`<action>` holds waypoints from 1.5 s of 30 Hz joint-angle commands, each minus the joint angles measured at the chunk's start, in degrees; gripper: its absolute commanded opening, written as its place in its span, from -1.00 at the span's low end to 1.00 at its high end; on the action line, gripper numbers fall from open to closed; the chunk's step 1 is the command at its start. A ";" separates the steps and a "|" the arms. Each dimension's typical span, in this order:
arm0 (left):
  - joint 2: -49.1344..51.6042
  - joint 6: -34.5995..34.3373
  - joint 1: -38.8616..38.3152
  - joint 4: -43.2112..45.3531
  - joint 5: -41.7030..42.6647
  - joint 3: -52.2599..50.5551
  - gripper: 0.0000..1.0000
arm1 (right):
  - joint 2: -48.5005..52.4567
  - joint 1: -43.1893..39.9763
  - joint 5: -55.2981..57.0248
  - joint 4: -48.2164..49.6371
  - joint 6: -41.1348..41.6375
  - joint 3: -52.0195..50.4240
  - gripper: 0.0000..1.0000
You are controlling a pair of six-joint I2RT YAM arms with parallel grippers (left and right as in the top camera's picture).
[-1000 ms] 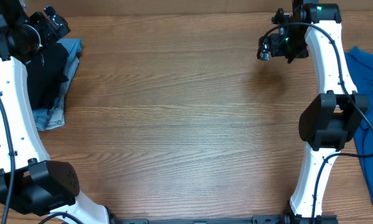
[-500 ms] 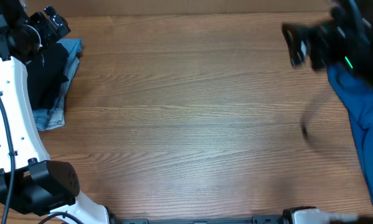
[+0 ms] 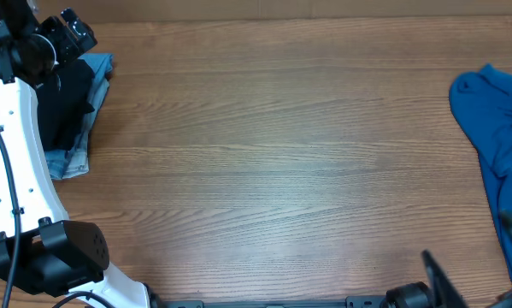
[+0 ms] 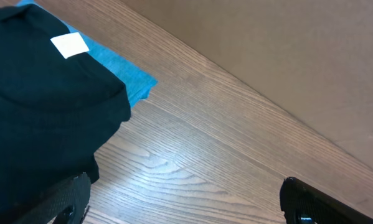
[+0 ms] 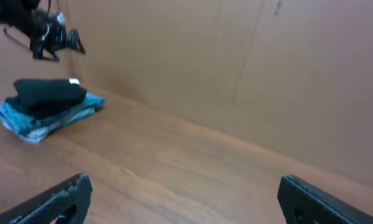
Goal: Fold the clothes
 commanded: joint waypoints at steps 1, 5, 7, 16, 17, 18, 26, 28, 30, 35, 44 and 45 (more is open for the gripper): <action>0.13 -0.81 -0.11 0.20 0.63 -0.09 1.00 | -6.29 0.20 0.61 3.06 -0.20 -10.95 1.00; 0.13 -0.81 -0.11 0.22 0.63 -0.09 1.00 | -11.41 0.20 0.63 10.38 -0.20 -23.08 1.00; 0.13 -0.81 -0.11 0.20 0.61 -0.09 1.00 | -13.25 0.20 0.63 14.71 -0.20 -29.16 1.00; 0.13 -0.81 -0.11 0.20 0.63 -0.09 1.00 | -24.37 -0.44 0.02 37.57 0.26 -54.88 1.00; 0.13 -0.81 -0.11 0.22 0.63 -0.09 1.00 | -25.29 -0.90 -0.37 39.89 0.26 -57.18 1.00; 0.13 -0.81 -0.11 0.20 0.63 -0.09 1.00 | -26.14 -1.60 -0.98 43.45 0.28 -60.43 1.00; 0.13 -0.81 -0.11 0.22 0.63 -0.09 1.00 | -26.51 -4.55 -6.47 68.78 0.57 -78.66 1.00; 0.13 -0.81 -0.11 0.22 0.63 -0.09 1.00 | -26.53 -4.55 -6.40 71.93 0.70 -80.87 1.00; 0.13 -0.81 -0.11 0.20 0.63 -0.09 1.00 | -26.91 -4.66 -5.25 73.09 1.88 -82.18 1.00; 0.13 -0.81 -0.11 0.20 0.63 -0.09 1.00 | -28.55 -4.74 -1.22 73.29 5.46 -84.37 1.00; 0.13 -0.81 -0.11 0.22 0.63 -0.09 1.00 | -28.55 -5.42 1.01 73.79 6.97 -88.46 1.00; 0.13 -0.81 -0.11 0.22 0.63 -0.09 1.00 | -28.55 -5.51 1.05 73.48 6.95 -89.00 1.00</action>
